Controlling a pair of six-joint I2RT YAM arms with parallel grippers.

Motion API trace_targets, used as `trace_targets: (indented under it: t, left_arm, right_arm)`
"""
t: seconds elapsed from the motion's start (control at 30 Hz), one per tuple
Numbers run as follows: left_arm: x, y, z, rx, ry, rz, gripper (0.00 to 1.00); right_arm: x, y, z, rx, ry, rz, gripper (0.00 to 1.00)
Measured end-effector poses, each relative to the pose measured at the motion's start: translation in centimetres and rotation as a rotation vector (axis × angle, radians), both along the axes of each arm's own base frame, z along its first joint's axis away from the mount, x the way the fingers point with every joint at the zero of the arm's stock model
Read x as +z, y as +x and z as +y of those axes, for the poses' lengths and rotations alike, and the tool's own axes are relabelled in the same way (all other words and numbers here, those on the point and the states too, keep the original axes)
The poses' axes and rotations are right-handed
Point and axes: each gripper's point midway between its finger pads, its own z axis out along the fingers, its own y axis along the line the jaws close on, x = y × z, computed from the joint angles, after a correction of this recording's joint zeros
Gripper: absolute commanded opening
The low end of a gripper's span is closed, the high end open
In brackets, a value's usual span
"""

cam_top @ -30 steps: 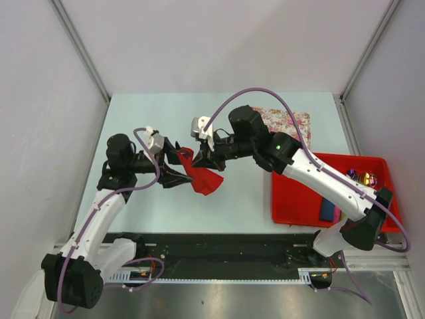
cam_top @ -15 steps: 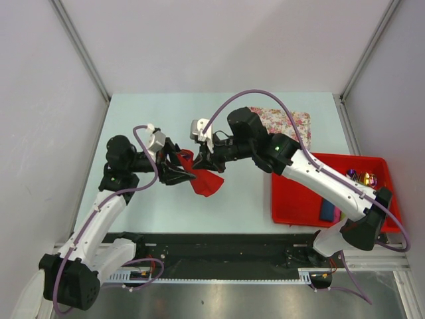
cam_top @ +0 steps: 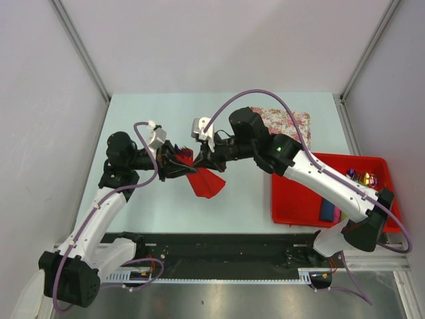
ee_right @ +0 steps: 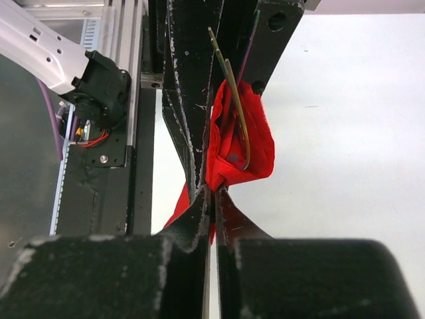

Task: Place the utensils on the paper napkin and roll it up

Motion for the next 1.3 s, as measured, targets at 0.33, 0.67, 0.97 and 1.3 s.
trace_targets:
  t: [0.33,0.67,0.97,1.3]
  left_arm:
    - [-0.2,0.8,0.0,0.028,0.013,0.035,0.00]
    - [1.3,2.1,0.2,0.061,-0.005,0.006,0.00]
    - [2.0,2.1,0.2,0.056,-0.017,-0.010,0.00]
    - [2.0,2.2,0.1,0.049,-0.018,-0.010,0.00]
  right_arm:
    - [1.4,0.9,-1.2,-0.046,0.033,0.010,0.78]
    - [-1.3,-0.5,-5.5,-0.054,-0.057,0.087,0.71]
    - [-4.6,0.0,-7.8,-0.066,-0.148,0.143,0.37]
    - [-4.9,-0.1,-7.5,-0.024,-0.161,0.153,0.00]
